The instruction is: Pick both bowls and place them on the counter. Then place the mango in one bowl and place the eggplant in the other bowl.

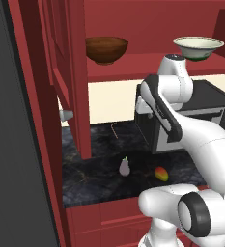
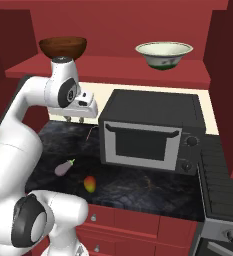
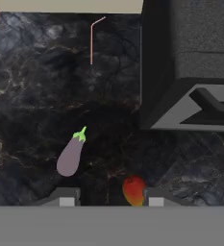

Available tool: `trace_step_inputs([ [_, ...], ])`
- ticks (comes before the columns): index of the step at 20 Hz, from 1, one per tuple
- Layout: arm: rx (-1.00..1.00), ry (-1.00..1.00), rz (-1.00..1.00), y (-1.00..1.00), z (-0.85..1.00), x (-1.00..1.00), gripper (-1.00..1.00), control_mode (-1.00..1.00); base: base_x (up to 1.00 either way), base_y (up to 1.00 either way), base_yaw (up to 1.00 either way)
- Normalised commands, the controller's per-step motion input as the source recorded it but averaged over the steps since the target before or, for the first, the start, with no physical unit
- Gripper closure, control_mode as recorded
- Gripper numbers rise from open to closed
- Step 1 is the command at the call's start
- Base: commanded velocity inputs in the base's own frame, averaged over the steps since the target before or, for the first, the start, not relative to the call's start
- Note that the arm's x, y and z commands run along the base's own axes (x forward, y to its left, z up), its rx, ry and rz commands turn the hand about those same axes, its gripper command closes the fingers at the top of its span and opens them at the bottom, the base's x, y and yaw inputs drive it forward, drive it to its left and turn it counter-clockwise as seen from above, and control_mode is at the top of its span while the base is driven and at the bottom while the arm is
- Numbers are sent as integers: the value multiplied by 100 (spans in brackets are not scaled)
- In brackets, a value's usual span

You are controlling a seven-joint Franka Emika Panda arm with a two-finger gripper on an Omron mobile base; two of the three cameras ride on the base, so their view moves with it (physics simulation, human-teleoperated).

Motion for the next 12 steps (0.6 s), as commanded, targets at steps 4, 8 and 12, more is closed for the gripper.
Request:
trace_step_inputs([
  [4,0,-2,0,0,0,-6,-100,-100,0,0,0],
  [8,9,-12,-1,0,4,-18,-100,-100,0,0,0],
  [12,24,-5,-9,6,17,-16,-100,-100,0,0,0],
])
